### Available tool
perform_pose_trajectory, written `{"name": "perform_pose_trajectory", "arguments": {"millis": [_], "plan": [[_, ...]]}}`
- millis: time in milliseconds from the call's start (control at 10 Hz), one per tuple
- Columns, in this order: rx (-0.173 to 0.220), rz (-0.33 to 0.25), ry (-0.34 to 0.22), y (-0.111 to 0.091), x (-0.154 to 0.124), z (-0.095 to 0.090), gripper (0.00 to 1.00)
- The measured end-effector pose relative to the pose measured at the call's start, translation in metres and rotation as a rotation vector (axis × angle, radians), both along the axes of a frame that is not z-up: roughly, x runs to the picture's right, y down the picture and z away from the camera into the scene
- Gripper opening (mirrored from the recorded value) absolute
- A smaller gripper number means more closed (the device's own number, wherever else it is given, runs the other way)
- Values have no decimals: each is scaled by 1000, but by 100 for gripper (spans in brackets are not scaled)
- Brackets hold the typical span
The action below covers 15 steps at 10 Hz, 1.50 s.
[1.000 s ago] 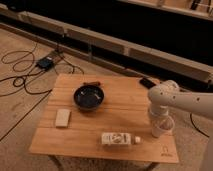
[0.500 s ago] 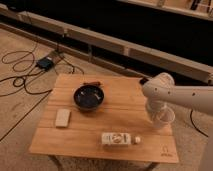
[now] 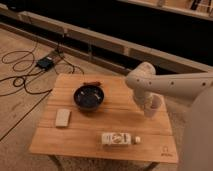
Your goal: Place the ceramic cup in the ceramic bowl
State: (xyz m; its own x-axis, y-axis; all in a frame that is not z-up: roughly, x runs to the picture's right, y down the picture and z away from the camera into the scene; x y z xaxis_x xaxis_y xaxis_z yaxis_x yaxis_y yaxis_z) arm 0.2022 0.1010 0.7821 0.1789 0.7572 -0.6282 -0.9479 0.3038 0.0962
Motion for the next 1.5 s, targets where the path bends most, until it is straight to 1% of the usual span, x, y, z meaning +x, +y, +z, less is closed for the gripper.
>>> {"name": "perform_pose_trajectory", "arguments": {"millis": [100,300,400,600,700,800,1000,1100,1200,1300,1500], "plan": [[1,-28,-20,-9,-11,4,0],[1,-109,-83,-34,-46,15,0],[-1,-141,-114,-41,-62,19,0],[-11,-240,-225,-54,-114,31,0],[-16,-271,-256,-56,-127,34,0],[-27,-337,-313,-57,-154,37,0],[-48,-443,-402,-55,-197,40,0],[-55,-481,-431,-54,-211,41,0],[-65,-537,-471,-51,-233,41,0],[-69,-580,-495,-50,-248,41,0],[-69,-656,-524,-49,-272,40,0]]}}
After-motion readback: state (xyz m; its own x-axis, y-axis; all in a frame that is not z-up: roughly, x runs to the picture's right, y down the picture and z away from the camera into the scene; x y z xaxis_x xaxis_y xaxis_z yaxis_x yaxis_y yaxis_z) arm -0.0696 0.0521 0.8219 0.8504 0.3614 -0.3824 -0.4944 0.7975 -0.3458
